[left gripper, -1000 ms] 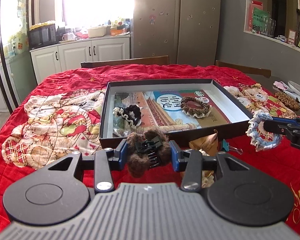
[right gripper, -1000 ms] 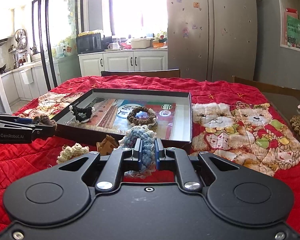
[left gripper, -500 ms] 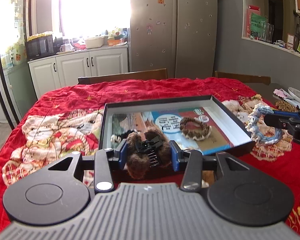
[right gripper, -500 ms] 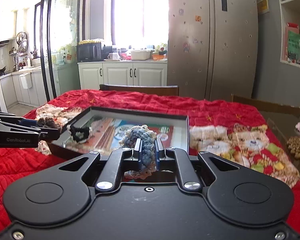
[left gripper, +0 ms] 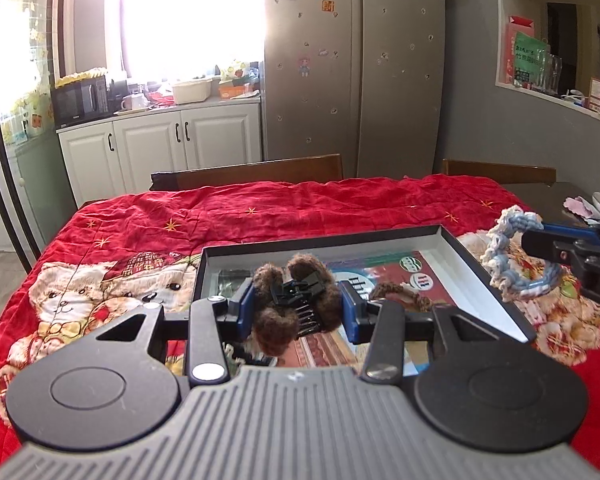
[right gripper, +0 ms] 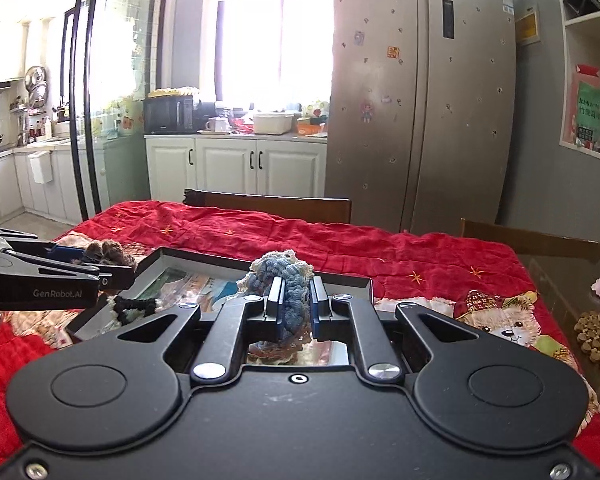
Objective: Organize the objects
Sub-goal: 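Carry claw clip with left tool while right tool carries blue ring into box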
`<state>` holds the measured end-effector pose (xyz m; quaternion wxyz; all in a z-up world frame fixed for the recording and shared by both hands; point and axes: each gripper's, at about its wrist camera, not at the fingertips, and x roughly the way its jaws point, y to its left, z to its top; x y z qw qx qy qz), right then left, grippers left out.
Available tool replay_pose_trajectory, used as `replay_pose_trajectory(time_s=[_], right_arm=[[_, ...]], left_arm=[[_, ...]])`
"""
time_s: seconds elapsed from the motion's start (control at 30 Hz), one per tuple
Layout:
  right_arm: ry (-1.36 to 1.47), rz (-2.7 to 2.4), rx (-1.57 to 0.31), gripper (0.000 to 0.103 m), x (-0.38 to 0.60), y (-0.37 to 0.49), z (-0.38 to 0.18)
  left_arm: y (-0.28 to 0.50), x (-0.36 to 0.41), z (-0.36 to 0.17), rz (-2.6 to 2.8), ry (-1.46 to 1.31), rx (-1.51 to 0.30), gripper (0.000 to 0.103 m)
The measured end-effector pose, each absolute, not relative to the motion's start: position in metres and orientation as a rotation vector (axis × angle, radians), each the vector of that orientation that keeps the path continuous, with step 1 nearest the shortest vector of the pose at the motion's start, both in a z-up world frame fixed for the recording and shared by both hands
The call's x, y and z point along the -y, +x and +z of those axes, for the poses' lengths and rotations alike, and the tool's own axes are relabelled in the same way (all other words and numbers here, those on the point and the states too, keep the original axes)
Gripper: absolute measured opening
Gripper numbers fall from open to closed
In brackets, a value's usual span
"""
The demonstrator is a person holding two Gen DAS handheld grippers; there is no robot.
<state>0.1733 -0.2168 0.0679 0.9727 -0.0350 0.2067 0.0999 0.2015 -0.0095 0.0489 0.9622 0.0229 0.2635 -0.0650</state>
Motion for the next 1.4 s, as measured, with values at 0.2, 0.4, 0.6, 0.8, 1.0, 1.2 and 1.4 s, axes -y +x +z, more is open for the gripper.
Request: replay_pose_trajectory(time_s=[0.2,0.4,0.6,0.8,1.0,1.2,1.4], right_arm=[[-0.041,0.185,-0.462,0.012,0.219,0.207,0.051],[0.006,0.169,-0.501,0.012,0.224,0.241,0.035],[0.046,0.16,-0.517,0.012,0.226,0.27,0.025],[0.077,0.155,-0.542,0.012,0.226,0.291,0.009],[0.093,0.156,-0.559,0.012,0.225,0.305,-0.005],[0.097,0.152,-0.566,0.012,0.222,0.313,-0.014],[0.113,0.133,-0.572,0.012,0.223,0.32,-0.022]], left_arm=[[0.229,0.01,0.043,-0.106,0.01,-0.559,0.047],[0.252,0.013,0.034,-0.103,-0.013,-0.582,0.047],[0.273,0.019,0.02,-0.086,0.006,-0.601,0.047],[0.286,0.021,0.006,-0.092,0.005,-0.615,0.047],[0.295,0.023,-0.004,-0.091,0.001,-0.626,0.047],[0.303,0.027,-0.014,-0.091,0.016,-0.635,0.047],[0.307,0.031,-0.02,-0.093,0.035,-0.642,0.047]])
